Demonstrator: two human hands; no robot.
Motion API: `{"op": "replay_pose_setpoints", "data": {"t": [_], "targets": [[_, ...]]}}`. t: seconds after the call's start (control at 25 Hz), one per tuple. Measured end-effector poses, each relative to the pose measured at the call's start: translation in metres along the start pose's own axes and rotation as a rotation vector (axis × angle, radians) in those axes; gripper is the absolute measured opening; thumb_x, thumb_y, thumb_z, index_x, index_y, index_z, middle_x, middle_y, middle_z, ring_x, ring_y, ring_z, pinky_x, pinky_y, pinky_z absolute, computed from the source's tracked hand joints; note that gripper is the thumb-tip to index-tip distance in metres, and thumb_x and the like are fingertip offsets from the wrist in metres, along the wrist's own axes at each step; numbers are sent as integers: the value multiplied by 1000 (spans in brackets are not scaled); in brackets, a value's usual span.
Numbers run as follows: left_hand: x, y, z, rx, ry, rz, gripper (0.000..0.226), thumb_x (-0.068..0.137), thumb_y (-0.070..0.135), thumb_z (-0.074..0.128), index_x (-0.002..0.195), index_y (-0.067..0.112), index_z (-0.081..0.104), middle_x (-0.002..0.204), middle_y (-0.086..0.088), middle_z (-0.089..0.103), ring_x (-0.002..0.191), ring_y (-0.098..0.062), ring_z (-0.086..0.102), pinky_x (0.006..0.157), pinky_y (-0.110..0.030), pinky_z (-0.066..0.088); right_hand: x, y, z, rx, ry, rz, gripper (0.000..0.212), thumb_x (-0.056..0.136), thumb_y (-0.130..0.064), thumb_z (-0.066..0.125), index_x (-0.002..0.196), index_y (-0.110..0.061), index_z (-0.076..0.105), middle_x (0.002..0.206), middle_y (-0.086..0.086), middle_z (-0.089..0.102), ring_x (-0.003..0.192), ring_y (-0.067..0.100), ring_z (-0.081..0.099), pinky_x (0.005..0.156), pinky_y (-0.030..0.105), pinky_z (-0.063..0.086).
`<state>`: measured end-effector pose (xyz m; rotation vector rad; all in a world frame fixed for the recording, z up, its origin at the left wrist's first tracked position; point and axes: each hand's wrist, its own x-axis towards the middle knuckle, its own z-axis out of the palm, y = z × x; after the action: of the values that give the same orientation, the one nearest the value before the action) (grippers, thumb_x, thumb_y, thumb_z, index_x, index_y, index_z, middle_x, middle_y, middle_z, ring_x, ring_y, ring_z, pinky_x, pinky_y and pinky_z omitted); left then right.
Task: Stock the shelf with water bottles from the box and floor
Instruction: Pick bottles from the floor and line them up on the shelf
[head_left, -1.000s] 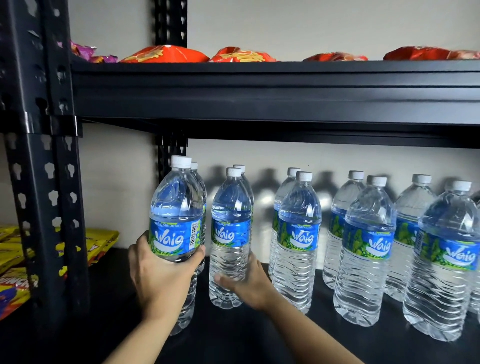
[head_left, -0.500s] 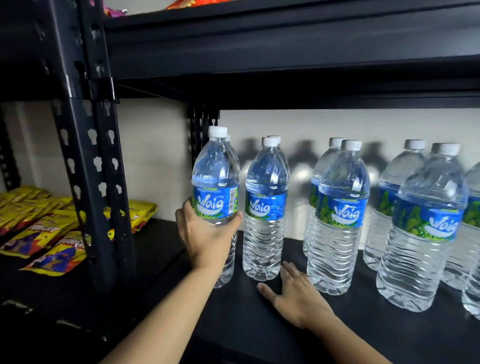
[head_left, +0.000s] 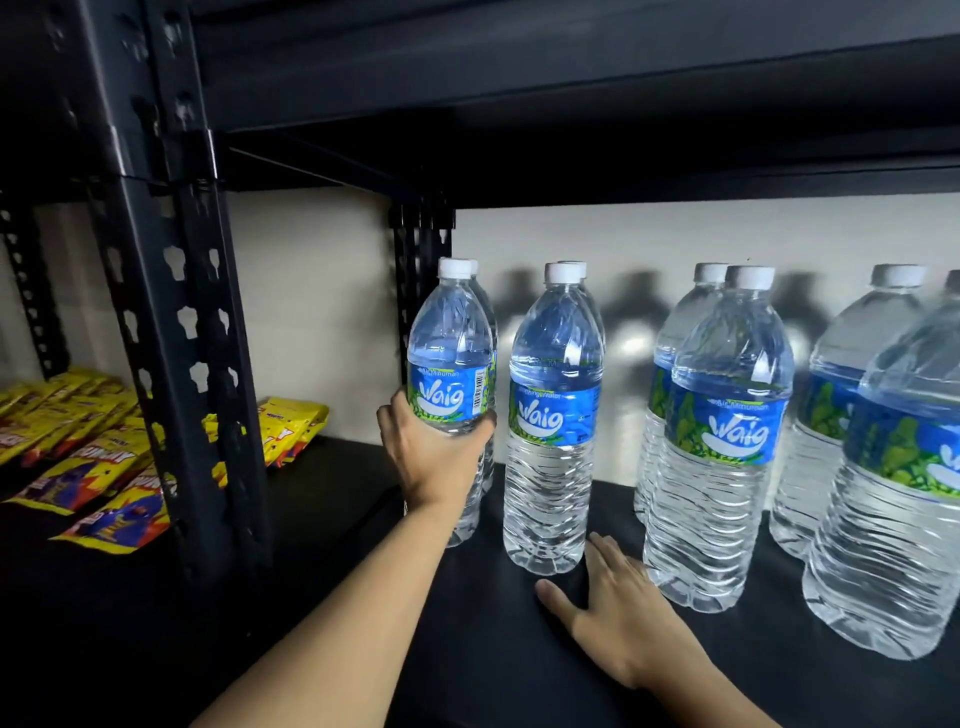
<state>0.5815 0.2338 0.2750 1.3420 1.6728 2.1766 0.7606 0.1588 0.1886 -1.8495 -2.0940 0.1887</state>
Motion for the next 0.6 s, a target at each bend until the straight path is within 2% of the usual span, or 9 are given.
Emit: {"op": "replay_pose_setpoints", "data": {"t": [0.2, 0.28, 0.36, 0.4, 0.52, 0.6], "targets": [[3, -13, -3, 41, -91, 13, 90, 49, 32, 94, 125, 7, 52, 117, -10, 54, 115, -22, 47, 97, -26, 36, 0, 1, 0, 2, -18, 6, 86, 93, -68, 36, 157, -13, 17, 166, 5, 12, 154, 18, 3, 124, 31, 5], [-3, -23, -9, 31, -169, 15, 98, 50, 29, 95, 133, 12, 46, 122, -4, 53, 117, -17, 48, 99, -24, 37, 0, 1, -1, 7, -24, 4, 93, 89, -75, 32, 156, -13, 18, 166, 4, 13, 154, 17, 3, 124, 30, 4], [-9, -38, -15, 9, -249, -69, 94, 49, 29, 95, 130, 19, 47, 118, 3, 59, 113, -17, 57, 94, -24, 43, 0, 0, 0, 18, -34, 2, 110, 75, -87, 20, 156, -14, 19, 166, 4, 14, 154, 17, 4, 123, 30, 5], [-10, -43, -18, 16, -282, -121, 89, 49, 31, 95, 124, 20, 49, 113, 4, 63, 110, -19, 61, 91, -25, 46, 0, 1, 1, 21, -33, -1, 110, 75, -87, 20, 157, -14, 19, 166, 4, 14, 154, 17, 4, 124, 30, 5], [-12, -49, -24, -7, -372, -210, 80, 50, 29, 95, 115, 24, 49, 106, 6, 65, 99, -15, 64, 86, -25, 48, 0, 2, 0, 35, -21, 7, 90, 91, -72, 36, 157, -14, 17, 166, 4, 14, 154, 17, 4, 124, 31, 5], [-13, -54, -26, -38, -426, -271, 78, 53, 23, 96, 114, 25, 48, 103, 9, 65, 91, -8, 64, 82, -22, 46, -1, 1, -2, 17, -16, 14, 89, 92, -69, 38, 158, -13, 17, 166, 4, 14, 154, 18, 5, 124, 31, 5]]}}
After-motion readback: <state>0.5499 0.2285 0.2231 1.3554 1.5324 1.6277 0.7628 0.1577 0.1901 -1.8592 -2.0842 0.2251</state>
